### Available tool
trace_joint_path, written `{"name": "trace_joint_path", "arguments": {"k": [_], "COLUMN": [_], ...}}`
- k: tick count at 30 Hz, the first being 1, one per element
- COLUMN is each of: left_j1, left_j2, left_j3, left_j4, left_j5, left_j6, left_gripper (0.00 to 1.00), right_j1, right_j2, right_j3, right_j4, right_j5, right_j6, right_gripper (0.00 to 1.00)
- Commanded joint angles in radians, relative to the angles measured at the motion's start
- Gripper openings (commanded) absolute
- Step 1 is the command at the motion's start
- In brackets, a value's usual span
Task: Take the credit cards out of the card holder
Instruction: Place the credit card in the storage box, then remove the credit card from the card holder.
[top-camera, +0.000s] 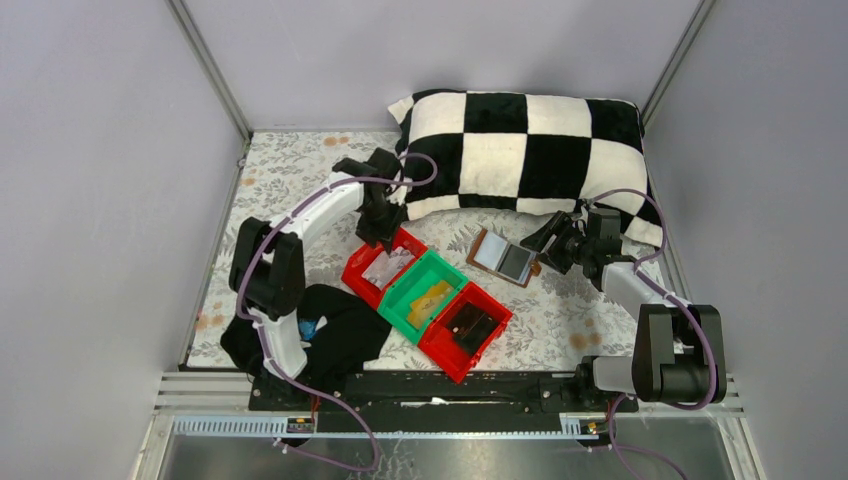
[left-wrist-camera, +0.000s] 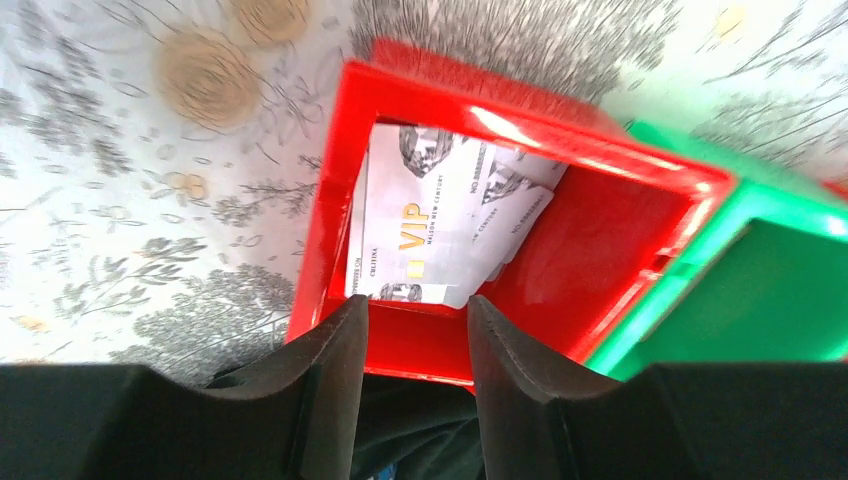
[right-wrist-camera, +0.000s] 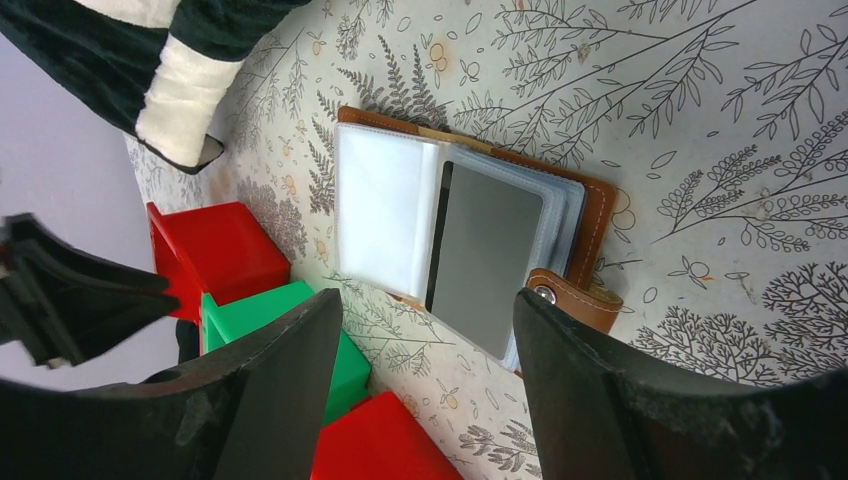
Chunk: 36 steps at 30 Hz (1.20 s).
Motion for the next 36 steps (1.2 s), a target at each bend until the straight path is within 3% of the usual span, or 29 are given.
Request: {"name": "trace_joint_path", "arguments": {"k": [1, 5, 9, 16, 22, 36], "left_j1": [-0.029, -0.068, -0.091, -0.192, -0.253, -0.285], "left_j2": [-0.075, -0.101, -0.077, 0.052, 0.191, 0.403], "left_j3": [0.193, 0.3, 0.314, 0.289, 0.304, 0.266], "left_j4": [-0.046, -0.003, 0.114, 0.402, 0.539, 0.713], "left_j5": [-0.099, -0.01, 0.14, 0.363, 0.49, 0.588], "left_j6": [-0.048, -0.077, -0.145, -0.335, -0.431, -0.571], "left_gripper": [0.46, 0.49, 0.53, 0.52, 0.52, 0.51], "right_j1": [-0.003, -0.003, -0.002, 0.015, 0.016, 0.053], "right_j2": [0.01, 0.032, 0.053, 0.097, 0.142, 0.211], "right_j3": [0.033, 0.038, 0.036, 0.052, 0.07, 0.041], "right_j4": [-0.003, 0.017, 0.044, 0.076, 0.077, 0.103], "right_j5": [-0.02, -0.031, -0.053, -0.072, -0.07, -0.097], "right_j6": [-0.021, -0.009, 0.016, 0.042, 0.044, 0.049], "right_gripper": [0.71, 0.71, 0.72, 0.72, 0.69, 0.67]}}
